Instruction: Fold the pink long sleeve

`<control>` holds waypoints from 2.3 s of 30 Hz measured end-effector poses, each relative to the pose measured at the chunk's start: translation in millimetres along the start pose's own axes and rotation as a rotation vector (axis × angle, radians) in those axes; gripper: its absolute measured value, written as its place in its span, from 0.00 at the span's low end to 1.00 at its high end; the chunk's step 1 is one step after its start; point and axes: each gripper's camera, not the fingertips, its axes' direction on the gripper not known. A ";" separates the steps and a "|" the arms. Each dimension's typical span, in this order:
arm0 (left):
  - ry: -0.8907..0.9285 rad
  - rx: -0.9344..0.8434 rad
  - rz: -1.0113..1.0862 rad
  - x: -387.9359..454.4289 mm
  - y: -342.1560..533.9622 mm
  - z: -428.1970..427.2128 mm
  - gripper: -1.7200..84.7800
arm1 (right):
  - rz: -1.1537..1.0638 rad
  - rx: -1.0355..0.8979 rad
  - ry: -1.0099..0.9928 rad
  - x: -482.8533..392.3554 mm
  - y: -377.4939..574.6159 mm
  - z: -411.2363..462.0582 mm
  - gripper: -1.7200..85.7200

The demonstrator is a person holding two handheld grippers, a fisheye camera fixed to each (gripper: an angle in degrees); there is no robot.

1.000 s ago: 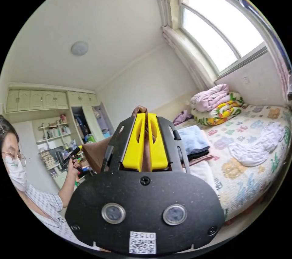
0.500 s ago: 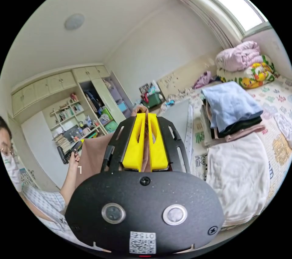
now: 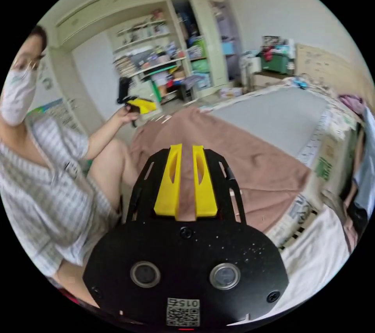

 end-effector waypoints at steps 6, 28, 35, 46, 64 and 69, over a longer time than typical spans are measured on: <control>0.073 -0.377 0.167 28.4 7.3 55.7 0.14 | -0.200 -0.457 -0.075 -26.5 59.9 101.3 0.13; -0.024 -0.509 0.174 43.9 -7.8 67.7 0.06 | -0.194 -0.532 0.075 23.9 140.0 185.1 0.05; -0.128 -0.270 0.113 46.9 -4.5 14.8 0.06 | -0.003 -0.235 0.074 84.6 148.2 145.4 0.01; -0.302 -0.357 -0.064 65.5 9.0 31.5 0.14 | 0.189 -0.502 0.276 144.5 117.4 254.1 0.01; -0.374 -0.001 -0.321 107.5 112.8 -30.0 0.11 | 0.380 -0.476 0.600 147.6 92.5 307.0 0.01; -0.395 0.072 -0.288 111.8 117.8 -42.4 0.09 | 0.380 -0.497 0.596 157.0 83.0 302.8 0.01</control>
